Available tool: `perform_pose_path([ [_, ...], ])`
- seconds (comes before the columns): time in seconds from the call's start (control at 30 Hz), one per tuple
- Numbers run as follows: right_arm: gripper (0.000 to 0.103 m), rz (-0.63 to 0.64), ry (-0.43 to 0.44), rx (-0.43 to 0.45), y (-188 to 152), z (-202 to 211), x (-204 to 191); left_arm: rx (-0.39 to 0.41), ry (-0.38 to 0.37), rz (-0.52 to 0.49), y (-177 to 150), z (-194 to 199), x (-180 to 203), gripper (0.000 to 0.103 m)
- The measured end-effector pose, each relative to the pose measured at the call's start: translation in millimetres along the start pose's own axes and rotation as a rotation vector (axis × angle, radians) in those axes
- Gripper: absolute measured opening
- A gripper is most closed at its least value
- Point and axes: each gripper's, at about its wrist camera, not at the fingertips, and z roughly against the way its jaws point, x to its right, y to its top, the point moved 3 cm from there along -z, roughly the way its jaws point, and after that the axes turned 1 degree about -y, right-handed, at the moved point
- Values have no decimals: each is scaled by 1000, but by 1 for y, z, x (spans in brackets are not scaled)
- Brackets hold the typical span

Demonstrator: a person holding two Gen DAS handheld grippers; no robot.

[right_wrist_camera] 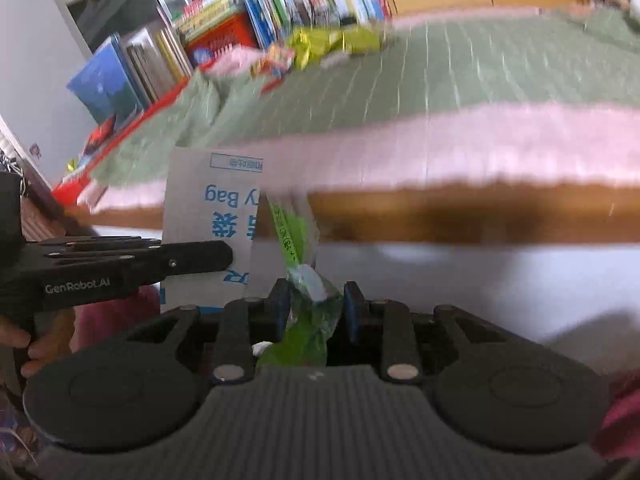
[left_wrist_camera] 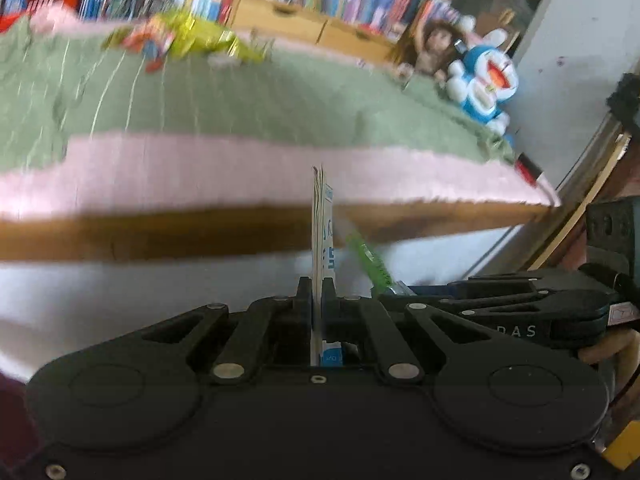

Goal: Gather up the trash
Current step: 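Carry the white paper packet and green plastic bag over the bed edge toward the bin, then open both tools to drop the paper packet and green bag into the bin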

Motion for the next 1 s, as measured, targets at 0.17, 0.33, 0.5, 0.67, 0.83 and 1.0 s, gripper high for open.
perform_pose_path([
  [0.17, 32, -41, -66, -104, -18, -26, 5, -105, 26, 91, -19, -22, -17, 4],
  [0.33, 32, -99, -89, -142, -25, -39, 17, -155, 83, 92, -32, -43, -31, 4],
  [0.5, 32, -139, -112, -170, -28, -54, 28, -207, 100, 138, -42, -70, -48, 4],
  [0.67, 32, -150, -157, -222, -39, -85, 42, -272, 128, 200, -63, -108, -65, 4],
  [0.83, 32, -185, -171, -255, -49, -103, 52, -322, 171, 214, -75, -130, -76, 5],
  [1.0, 32, -205, -180, -256, -52, -108, 58, -335, 189, 224, -77, -140, -83, 6],
])
